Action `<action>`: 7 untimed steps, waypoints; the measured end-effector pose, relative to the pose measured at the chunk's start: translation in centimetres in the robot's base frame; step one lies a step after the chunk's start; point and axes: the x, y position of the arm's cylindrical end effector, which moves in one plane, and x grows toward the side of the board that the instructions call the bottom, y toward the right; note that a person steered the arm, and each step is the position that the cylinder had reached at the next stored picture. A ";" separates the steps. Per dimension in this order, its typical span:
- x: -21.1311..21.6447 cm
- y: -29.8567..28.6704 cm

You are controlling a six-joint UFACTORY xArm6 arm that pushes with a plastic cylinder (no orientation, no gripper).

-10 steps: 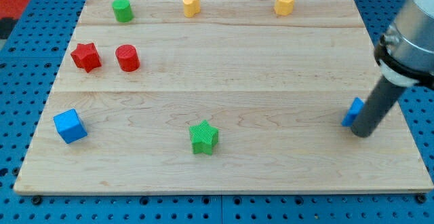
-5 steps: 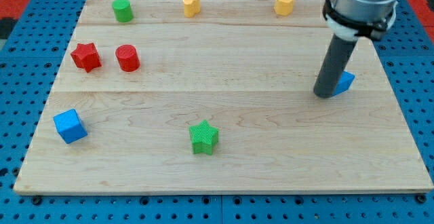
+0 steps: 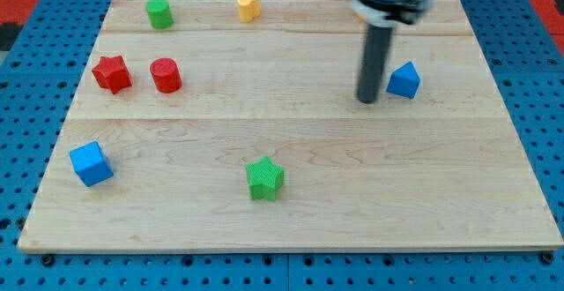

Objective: Move the blue triangle towards the red circle

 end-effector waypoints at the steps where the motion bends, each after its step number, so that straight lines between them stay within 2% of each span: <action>1: 0.8 7.0; 2: -4.8 8.7; 3: -4.3 -1.1; 4: -2.4 -15.3; 5: -2.4 -9.8; 6: -0.6 -5.8; 7: 4.6 -11.5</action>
